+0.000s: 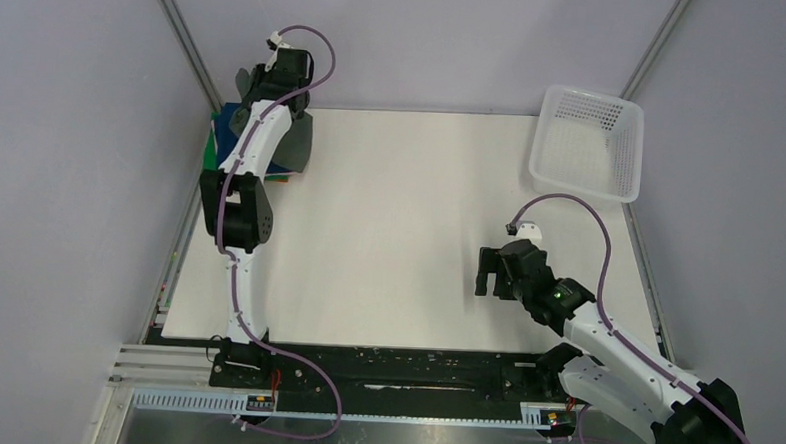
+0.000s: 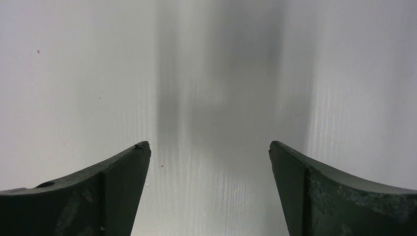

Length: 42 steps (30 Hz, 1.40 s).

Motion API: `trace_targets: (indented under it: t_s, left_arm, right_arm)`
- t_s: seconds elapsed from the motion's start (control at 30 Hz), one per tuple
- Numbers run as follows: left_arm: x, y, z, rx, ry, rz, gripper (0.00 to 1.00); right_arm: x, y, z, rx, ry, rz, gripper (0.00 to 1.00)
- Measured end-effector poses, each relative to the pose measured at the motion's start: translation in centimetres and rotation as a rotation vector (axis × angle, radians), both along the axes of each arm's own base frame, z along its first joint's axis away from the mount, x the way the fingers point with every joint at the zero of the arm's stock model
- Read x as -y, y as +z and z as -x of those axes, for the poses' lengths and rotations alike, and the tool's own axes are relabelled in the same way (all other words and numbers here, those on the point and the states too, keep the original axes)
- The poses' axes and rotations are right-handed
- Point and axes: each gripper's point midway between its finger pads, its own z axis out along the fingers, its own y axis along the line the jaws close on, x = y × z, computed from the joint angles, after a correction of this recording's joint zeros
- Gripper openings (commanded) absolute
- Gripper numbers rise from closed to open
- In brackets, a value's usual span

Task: Fold and stack the t-shirts
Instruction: Put the neatly folded tshirt into the corner of the board with the left arm

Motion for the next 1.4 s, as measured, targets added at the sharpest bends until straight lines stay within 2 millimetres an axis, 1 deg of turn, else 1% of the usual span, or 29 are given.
trace_targets:
  t_s: [0.13, 0.3, 0.37, 0.43, 0.7, 0.97, 1.07, 1.2, 1.23, 1.27, 1.3, 1.33, 1.37, 1.4]
  left_arm:
    - [-0.3, -1.4, -0.2, 0.006, 0.018, -0.008, 0.0]
    - [-1.1, -4.8, 0.3, -0.026, 0.06, -0.048, 0.0]
    - [-1.7, -5.6, 0.3, -0.031, 0.078, -0.054, 0.0]
    - [-2.4, -6.0, 0.3, -0.022, 0.096, -0.052, 0.0]
    - [-5.6, -6.0, 0.4, 0.033, 0.177, -0.043, 0.0]
    - [-7.3, -8.5, 0.7, 0.012, 0.229, -0.042, 0.0]
    - [-8.5, -9.3, 1.2, 0.014, 0.264, -0.027, 0.0]
    - [-10.4, -9.7, 2.1, 0.026, 0.32, -0.004, 0.02]
    - [-10.7, -9.8, 2.3, 0.029, 0.33, 0.0, 0.05]
    - [-10.9, -9.8, 2.4, 0.031, 0.337, 0.003, 0.12]
    - [-11.1, -9.9, 2.5, 0.033, 0.343, 0.005, 0.24]
    - [-11.2, -9.9, 2.6, 0.034, 0.347, 0.008, 0.47]
    - [-11.2, -10.0, 2.6, 0.035, 0.348, 0.012, 0.85]
    - [-11.2, -10.1, 2.6, 0.033, 0.348, 0.017, 0.97]
  right_arm:
    - [0.0, 0.1, -0.1, 0.002, 0.0, -0.001, 0.99]
    - [-0.1, 0.1, -0.2, -0.002, 0.0, 0.002, 0.99]
    - [-0.1, 0.1, -0.2, -0.003, 0.0, 0.003, 0.99]
    - [-0.1, 0.1, -0.2, -0.006, 0.0, 0.005, 0.99]
    - [-0.3, 0.1, -0.5, -0.015, -0.001, 0.015, 0.99]
    - [-0.4, 0.5, -0.9, -0.01, 0.0, 0.022, 0.99]
    - [-0.2, 0.4, -0.9, -0.013, -0.005, 0.031, 0.99]
    - [-0.3, 0.3, -1.1, -0.021, -0.005, 0.038, 1.0]
    - [-0.3, 0.3, -1.1, -0.022, -0.005, 0.039, 1.0]
    - [-0.3, 0.3, -1.1, -0.023, -0.005, 0.04, 1.0]
    - [-0.4, 0.3, -1.1, -0.024, -0.005, 0.04, 1.0]
    - [-0.4, 0.3, -1.1, -0.024, -0.005, 0.041, 0.99]
    - [-0.3, 0.2, -1.1, -0.025, -0.005, 0.041, 0.99]
    - [-0.3, 0.3, -1.1, -0.024, -0.006, 0.041, 0.99]
